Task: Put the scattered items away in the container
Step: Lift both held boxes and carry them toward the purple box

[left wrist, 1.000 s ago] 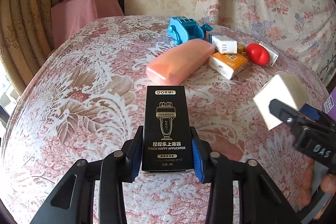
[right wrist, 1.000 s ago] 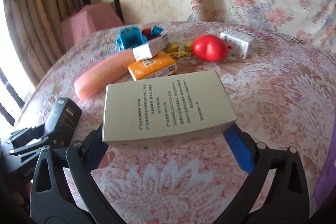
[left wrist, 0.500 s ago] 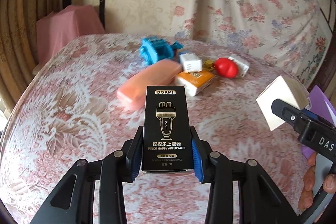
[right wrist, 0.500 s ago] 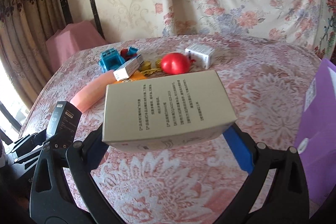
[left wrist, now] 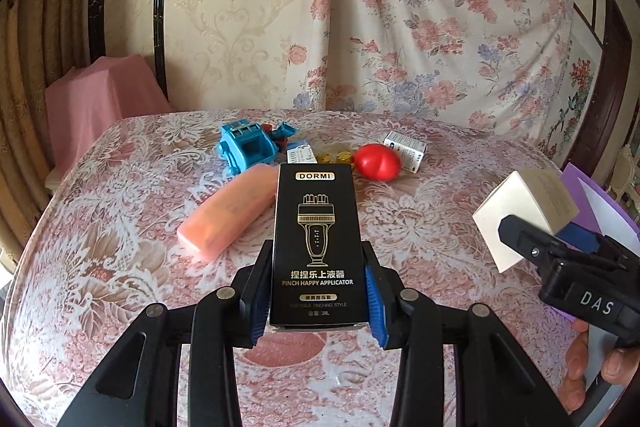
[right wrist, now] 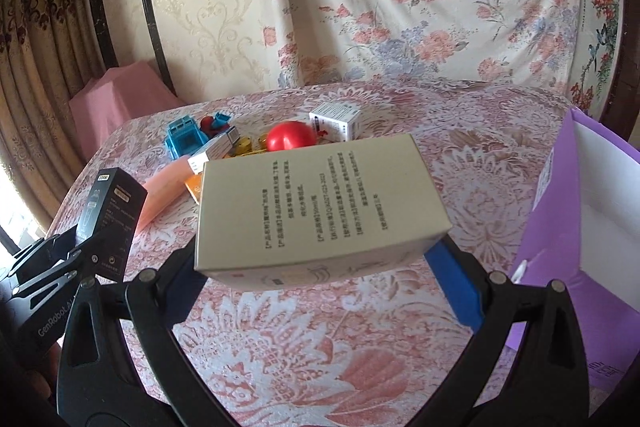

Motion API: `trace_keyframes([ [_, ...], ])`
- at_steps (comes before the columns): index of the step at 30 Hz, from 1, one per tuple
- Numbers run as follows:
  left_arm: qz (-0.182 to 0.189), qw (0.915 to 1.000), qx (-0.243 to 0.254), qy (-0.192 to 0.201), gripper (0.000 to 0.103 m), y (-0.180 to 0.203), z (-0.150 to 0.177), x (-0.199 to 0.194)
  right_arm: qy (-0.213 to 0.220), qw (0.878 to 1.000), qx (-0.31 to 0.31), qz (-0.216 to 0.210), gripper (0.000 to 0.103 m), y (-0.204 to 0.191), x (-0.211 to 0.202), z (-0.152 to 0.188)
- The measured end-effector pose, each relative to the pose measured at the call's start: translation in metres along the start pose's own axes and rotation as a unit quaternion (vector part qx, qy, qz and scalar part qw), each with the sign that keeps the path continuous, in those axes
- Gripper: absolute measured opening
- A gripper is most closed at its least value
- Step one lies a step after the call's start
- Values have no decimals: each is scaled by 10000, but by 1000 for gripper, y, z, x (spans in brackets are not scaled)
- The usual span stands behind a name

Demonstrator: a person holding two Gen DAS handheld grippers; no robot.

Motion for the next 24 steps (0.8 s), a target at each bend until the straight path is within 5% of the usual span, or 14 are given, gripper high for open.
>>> trace_keyframes([
  [24,120,9997,194,129,40,18,-15,-2,473,9986,49,244,100,16,-24,-19],
])
Point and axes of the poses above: each gripper's, at about its wrist camera, not at the fingertips, and x roughly the way its jaws point, y to its right, z to its underside, the point moved 7 cm from there along x, roughly the way its jaws point, and after that the axes turned 12 degrees about x, right-handed, at the moved point
